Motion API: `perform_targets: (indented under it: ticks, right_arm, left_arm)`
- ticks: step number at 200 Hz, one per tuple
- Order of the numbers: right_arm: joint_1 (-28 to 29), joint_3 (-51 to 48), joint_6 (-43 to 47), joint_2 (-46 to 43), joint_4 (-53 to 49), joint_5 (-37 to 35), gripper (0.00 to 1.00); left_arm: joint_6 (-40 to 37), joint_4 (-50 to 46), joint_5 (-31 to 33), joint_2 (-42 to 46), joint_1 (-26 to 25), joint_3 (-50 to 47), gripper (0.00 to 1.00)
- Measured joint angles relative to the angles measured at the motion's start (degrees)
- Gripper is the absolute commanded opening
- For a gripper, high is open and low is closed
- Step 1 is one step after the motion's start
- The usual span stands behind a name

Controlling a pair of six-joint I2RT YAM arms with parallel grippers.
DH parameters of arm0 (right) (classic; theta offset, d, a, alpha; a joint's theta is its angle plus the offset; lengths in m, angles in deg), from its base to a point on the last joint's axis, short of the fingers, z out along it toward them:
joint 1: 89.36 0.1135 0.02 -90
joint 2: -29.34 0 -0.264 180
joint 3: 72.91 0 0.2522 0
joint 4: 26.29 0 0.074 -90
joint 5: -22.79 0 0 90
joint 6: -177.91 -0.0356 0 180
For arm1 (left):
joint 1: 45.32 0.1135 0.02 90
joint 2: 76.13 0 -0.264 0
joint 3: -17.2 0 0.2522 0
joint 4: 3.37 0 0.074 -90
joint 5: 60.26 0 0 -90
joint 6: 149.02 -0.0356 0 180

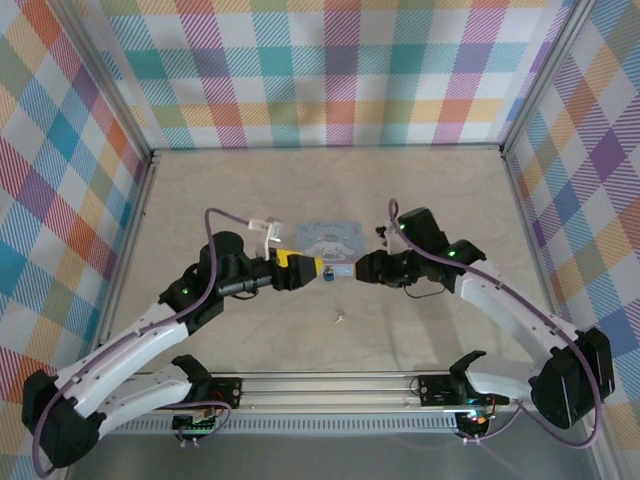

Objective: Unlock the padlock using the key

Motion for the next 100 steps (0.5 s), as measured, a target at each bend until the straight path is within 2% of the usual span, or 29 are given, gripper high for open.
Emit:
perform_targets:
  ticks: [49, 100]
  right_arm:
    - [10.1, -1.4, -4.3, 9.7, -0.5, -13.0, 0.56]
    - [16.4, 1.3, -8.0, 21.4, -1.2, -20.0, 0.52]
  left_arm:
    - [3.3, -11.7, 7.9, 4.8, 0.0, -4.1, 0.87]
    - [4.9, -18.0, 12.2, 5.7, 0.0, -4.6, 0.88]
